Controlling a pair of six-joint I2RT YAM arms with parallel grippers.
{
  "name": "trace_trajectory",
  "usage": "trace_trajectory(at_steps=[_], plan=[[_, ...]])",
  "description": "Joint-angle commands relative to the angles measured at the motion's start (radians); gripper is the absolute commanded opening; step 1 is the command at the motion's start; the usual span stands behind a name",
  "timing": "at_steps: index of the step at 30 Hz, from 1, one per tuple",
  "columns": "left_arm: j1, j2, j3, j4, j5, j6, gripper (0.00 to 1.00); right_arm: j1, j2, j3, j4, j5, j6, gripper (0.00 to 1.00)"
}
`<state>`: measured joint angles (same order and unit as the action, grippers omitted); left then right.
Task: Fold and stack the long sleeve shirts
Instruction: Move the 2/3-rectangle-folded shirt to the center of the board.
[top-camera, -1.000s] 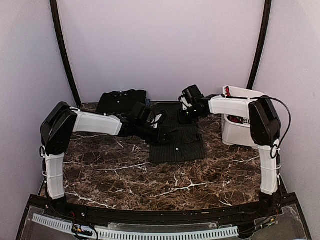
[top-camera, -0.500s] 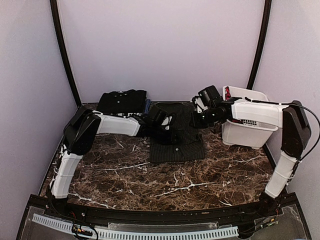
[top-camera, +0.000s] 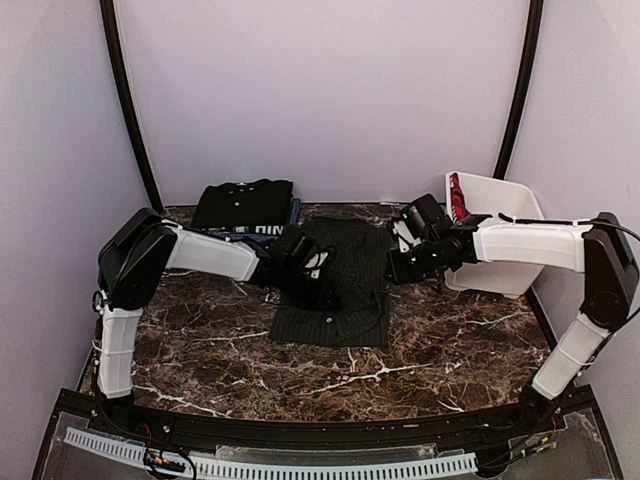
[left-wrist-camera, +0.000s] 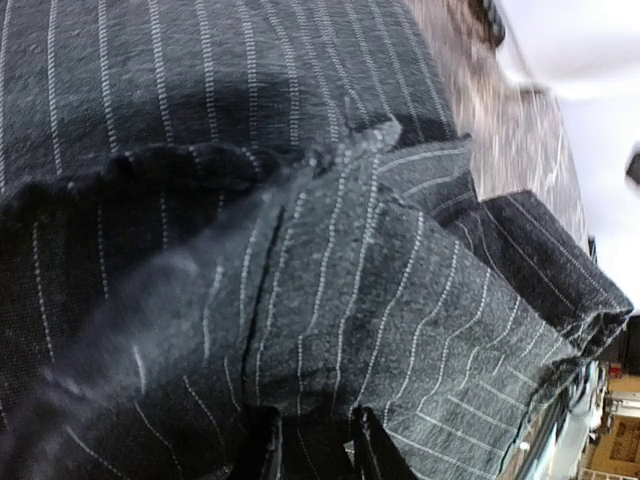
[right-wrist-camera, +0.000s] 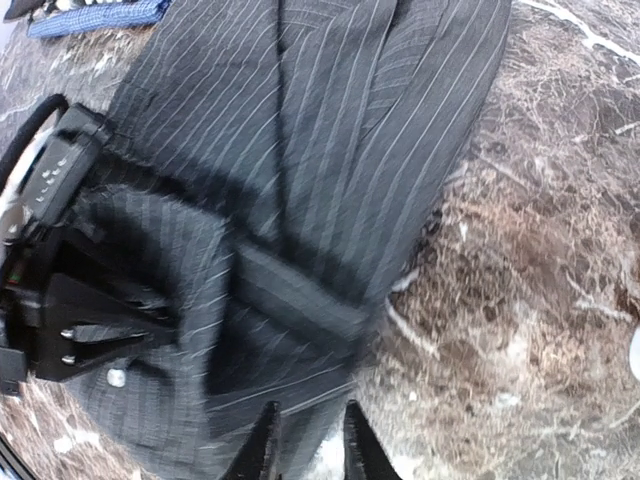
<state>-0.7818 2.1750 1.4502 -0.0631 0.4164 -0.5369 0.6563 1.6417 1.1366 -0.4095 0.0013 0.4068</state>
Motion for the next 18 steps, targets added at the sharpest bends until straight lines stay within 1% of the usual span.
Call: trace_trajectory(at_steps=[1,4,8,11,13,18], plan=[[-0.013,-0.123,-0.177,-0.108,0.035,0.009,0.24,0.047,-0.079,-0.047,-0.012,0.011,0.023,0.22],[-0.021,-0.202,-0.231,-0.079,0.038,-0.033,0.25,0.089,-0.107,-0.078,-0.006,0.003,0.042,0.26],[-0.022,-0.274,-0.203,-0.092,-0.013,-0.047,0.26,0.166,-0.126,-0.100,-0.008,0.005,0.040,0.32],[-0.021,-0.322,-0.179,-0.139,-0.071,-0.034,0.28,0.208,-0.137,-0.110,-0.017,0.016,0.041,0.34],[-0.016,-0.368,-0.165,-0.176,-0.139,-0.014,0.29,0.237,-0.143,-0.109,-0.036,0.035,0.041,0.37],[0.036,-0.438,-0.182,-0.244,-0.211,0.016,0.32,0.271,-0.149,-0.107,-0.052,0.056,0.042,0.39]])
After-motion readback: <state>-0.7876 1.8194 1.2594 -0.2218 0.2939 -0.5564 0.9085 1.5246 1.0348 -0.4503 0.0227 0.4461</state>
